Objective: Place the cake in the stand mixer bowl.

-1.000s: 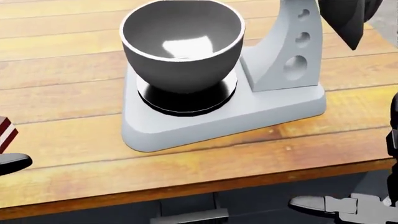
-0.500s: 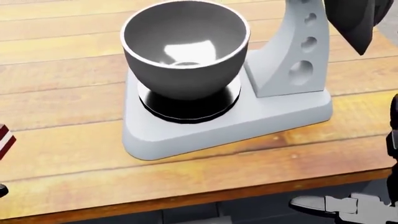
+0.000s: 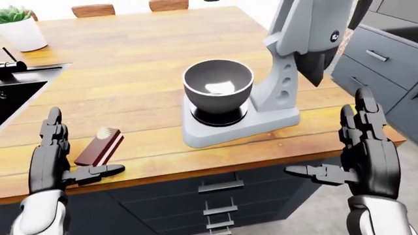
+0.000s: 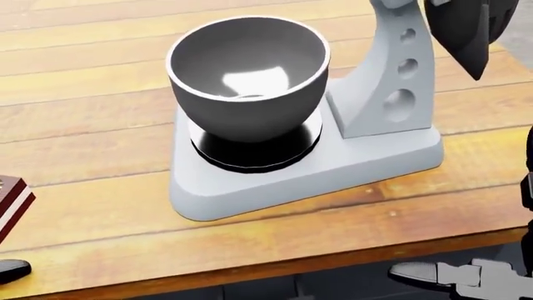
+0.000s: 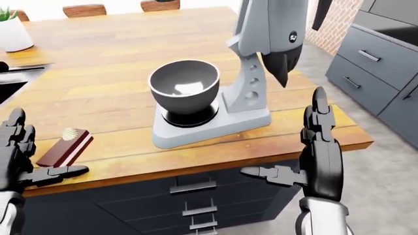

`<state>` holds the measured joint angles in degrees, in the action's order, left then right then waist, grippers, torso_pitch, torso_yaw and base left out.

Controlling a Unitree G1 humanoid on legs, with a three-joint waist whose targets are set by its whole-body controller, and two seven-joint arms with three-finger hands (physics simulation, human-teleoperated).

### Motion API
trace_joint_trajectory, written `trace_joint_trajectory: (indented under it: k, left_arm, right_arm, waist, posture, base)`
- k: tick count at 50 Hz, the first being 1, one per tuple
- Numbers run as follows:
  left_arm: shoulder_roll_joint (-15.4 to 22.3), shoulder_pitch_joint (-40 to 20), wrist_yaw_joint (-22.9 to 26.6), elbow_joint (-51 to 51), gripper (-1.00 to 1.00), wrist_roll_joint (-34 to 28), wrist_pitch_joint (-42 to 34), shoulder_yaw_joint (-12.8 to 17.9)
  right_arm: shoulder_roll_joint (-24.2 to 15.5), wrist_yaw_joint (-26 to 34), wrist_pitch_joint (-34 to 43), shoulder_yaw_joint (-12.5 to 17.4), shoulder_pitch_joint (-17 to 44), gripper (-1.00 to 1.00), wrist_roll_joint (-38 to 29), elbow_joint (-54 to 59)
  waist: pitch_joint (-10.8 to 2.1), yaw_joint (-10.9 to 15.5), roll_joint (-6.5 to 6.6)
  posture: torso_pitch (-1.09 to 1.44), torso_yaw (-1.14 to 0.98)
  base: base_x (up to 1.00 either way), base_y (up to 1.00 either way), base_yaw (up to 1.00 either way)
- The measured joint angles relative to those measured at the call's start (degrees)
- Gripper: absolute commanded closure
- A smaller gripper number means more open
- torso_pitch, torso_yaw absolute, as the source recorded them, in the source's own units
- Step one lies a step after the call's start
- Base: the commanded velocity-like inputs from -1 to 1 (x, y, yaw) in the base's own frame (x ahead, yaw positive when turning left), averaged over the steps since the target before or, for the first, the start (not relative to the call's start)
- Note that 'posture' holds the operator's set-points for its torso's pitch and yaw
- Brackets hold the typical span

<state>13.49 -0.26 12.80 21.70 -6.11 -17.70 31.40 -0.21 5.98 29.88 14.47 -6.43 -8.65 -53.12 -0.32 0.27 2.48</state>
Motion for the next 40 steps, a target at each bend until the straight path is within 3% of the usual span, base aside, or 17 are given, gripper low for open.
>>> trace_joint_trajectory:
  k: [5,6,7,9,10,16,27,35,40]
  left_arm:
    - [-0.2,0.4,1.1,-0.6,-1.0,-1.6,0.5,-0.4]
    - [-0.1,0.5,1.4,-0.7,-0.86,-2.1,1.1,-0.7]
    - [0.0,0.6,1.7,-1.0,-0.04,-2.7,1.9,-1.0]
    - [-0.1,1.3,3.6,-1.2,0.87,-3.9,3.6,-1.8]
    - [-0.4,1.9,4.9,-1.1,1.0,-4.5,4.4,-2.5]
    - [-0.7,0.1,-0.1,-2.5,1.0,-9.9,7.5,-2.7]
    - [-1.3,0.8,2.2,0.9,1.0,-11.1,4.1,-1.4]
    - [0.0,-0.8,7.0,6.3,1.0,-10.0,-5.6,-0.2]
    - [5.4,-5.2,13.6,9.7,1.0,-9.2,-18.6,0.6]
  right_arm:
    - [0.1,0.0,0.0,0.0,-0.2,-1.0,-0.1,-0.5]
    - [0.1,0.0,0.0,0.1,-0.2,-1.0,-0.1,-0.5]
    - [0.1,0.0,0.0,0.2,-0.1,-1.0,-0.1,-0.4]
    - [0.0,-0.1,0.1,0.3,0.0,-1.0,-0.1,-0.4]
    - [-0.1,-0.1,0.1,0.4,0.1,-1.0,-0.1,-0.4]
    - [-0.2,0.2,0.0,0.1,0.1,-1.0,0.2,-0.3]
    - [-0.2,0.1,0.0,0.4,0.2,-1.0,-0.1,-0.2]
    - [-0.2,0.3,0.3,0.3,0.2,-1.0,-0.2,-0.9]
    - [0.0,0.3,0.6,-0.2,0.1,-1.0,-0.3,-1.2]
  waist:
    - [-0.59,-0.1,0.69]
    - [-0.76,-0.1,0.83]
    - [-0.95,0.0,0.99]
    - [-1.27,0.2,1.36]
    - [-1.35,0.5,1.54]
    - [-1.73,-0.6,1.93]
    - [-2.28,-0.7,2.81]
    - [-1.4,-0.8,1.89]
    - [0.31,-1.0,0.4]
  posture:
    - [0.0,0.0]
    - [0.0,0.0]
    - [0.0,0.0]
    - [0.0,0.0]
    - [0.0,0.0]
    - [0.0,0.0]
    - [0.0,0.0]
    - [0.0,0.0]
    - [0.0,0.0]
  base:
    - [0.0,0.0,0.0]
    - [0.0,0.0,0.0]
    - [0.0,0.0,0.0]
    - [0.0,0.0,0.0]
    - [0.0,0.0,0.0]
    - [0.0,0.0,0.0]
    - [0.0,0.0,0.0]
    - [0.0,0.0,0.0]
    - [0.0,0.0,0.0]
